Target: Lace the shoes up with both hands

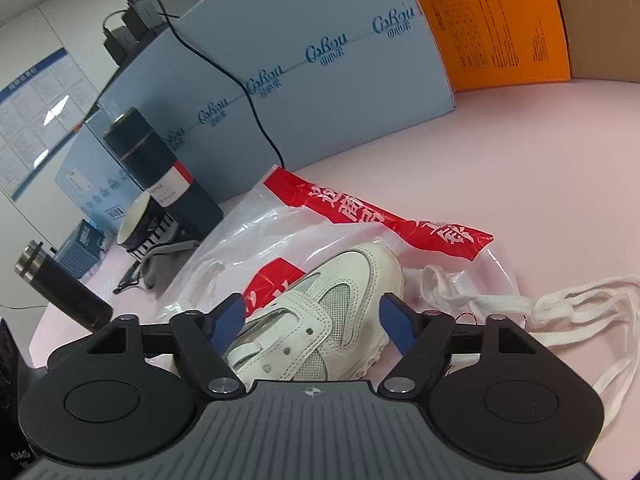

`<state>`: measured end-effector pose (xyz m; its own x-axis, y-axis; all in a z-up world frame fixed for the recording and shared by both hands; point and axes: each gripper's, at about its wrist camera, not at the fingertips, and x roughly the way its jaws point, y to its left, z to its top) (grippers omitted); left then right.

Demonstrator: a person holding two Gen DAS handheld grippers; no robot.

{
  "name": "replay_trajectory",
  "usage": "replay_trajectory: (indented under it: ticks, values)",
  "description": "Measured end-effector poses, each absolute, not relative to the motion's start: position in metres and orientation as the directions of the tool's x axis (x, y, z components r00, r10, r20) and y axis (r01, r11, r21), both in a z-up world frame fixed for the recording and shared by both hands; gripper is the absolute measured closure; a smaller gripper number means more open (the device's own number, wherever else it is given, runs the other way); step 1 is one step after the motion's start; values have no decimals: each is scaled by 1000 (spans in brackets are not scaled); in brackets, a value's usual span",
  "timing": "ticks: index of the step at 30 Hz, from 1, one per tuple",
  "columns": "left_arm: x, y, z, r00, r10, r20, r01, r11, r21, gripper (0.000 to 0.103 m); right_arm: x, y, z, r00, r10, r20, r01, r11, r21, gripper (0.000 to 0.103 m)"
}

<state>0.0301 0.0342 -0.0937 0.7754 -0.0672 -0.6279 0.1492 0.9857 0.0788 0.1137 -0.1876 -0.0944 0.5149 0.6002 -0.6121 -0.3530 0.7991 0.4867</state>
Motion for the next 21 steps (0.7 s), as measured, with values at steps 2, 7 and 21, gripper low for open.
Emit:
replay_trajectory:
  ticks: [2,7,21]
  values:
    - [34,37,-98,752,-82,-654,154,987,53,43,124,-182,-105,487,570,-662,-325,821,469,23]
    - [43,32,-102,734,-146,-663,228,973,38,79,135,-184,-132,423,632,-650,-262,772,580,0]
    - [45,42,-82,817,-134,-561,95,991,-99,94,130,-242,-168,528,720,-451,0,531,848,1]
